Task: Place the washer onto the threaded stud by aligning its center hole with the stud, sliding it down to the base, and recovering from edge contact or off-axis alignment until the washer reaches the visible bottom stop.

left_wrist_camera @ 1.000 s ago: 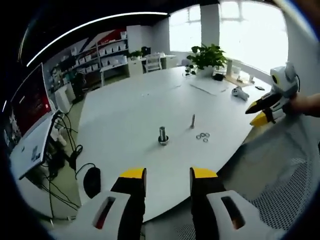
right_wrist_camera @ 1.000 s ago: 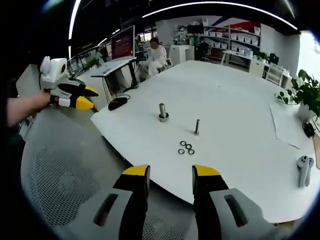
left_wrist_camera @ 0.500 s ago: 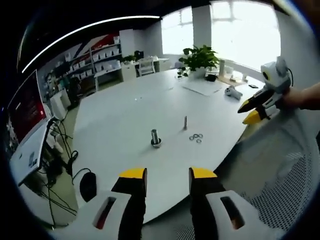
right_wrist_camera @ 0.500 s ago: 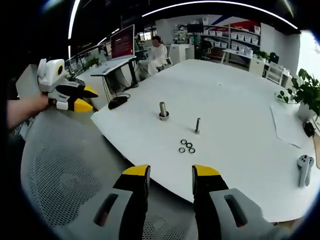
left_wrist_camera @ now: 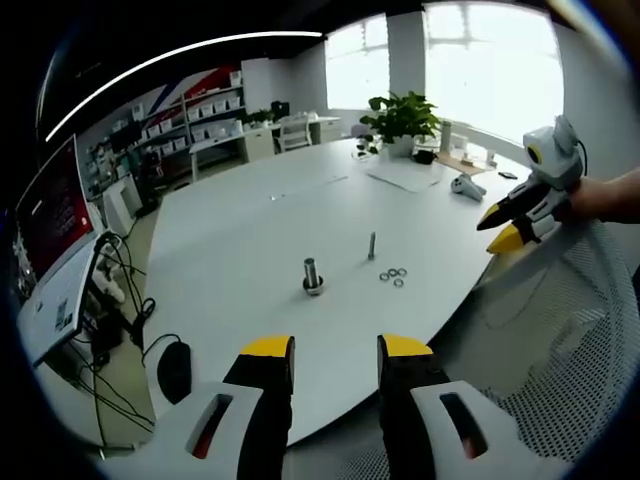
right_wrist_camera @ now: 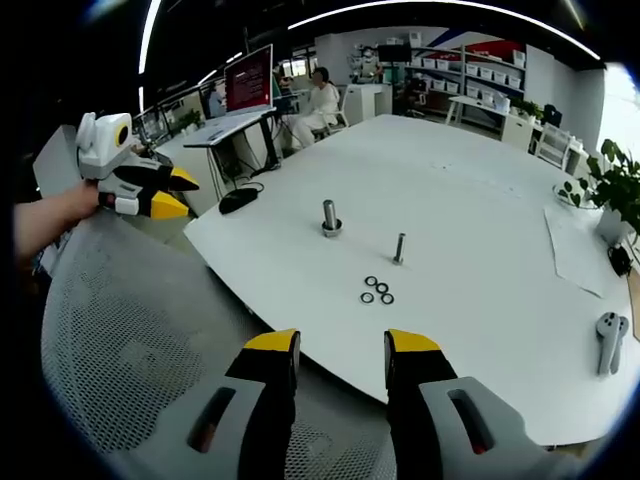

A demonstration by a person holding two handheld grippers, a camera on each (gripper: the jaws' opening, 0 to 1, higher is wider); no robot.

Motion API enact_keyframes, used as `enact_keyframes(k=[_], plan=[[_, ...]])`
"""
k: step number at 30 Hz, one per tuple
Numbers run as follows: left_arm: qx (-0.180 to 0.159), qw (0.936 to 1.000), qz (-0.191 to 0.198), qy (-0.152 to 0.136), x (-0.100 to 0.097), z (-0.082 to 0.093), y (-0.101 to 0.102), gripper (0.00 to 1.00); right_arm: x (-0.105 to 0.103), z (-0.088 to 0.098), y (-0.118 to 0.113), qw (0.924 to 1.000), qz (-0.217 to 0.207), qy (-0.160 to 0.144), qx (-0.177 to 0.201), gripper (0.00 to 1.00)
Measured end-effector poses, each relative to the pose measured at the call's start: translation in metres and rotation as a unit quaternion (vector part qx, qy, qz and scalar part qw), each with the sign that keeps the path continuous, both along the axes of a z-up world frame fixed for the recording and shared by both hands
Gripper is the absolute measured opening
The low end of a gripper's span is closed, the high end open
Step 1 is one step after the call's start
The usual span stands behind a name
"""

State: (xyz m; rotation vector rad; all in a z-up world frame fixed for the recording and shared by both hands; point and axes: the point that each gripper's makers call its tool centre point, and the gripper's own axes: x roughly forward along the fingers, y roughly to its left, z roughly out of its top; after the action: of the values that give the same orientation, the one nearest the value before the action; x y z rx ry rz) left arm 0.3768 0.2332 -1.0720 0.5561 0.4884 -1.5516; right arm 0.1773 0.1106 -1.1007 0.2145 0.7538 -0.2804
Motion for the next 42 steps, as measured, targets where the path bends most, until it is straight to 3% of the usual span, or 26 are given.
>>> enact_keyframes(k=[12,20,23,42], plan=[[-0.003,0.9999,-0.008,0.006,-0.0036,0.0012,0.0003,0.31,-0.0019,-0.0066,0.0019,0.9998,0.005,0.018,0.008,0.36],[-0.001,0.9999,-0.01,0.005,-0.0052,0.0007,0.0004,0.3,-0.002,-0.0053,0.0047,0.9997,0.007,0.018,0.016,0.37],[-0.005,0.9999,-0.006,0.007,-0.004,0.0011,0.0005,0.3,0.0001,0.0008,0.0032,0.9998,-0.005,-0.001,0.021,0.38],[-0.008,0.9999,-0.003,0.008,-0.0032,0.003,-0.0002,0.3,0.0025,0.0,0.0009,1.0,0.004,0.004,0.008,0.4]])
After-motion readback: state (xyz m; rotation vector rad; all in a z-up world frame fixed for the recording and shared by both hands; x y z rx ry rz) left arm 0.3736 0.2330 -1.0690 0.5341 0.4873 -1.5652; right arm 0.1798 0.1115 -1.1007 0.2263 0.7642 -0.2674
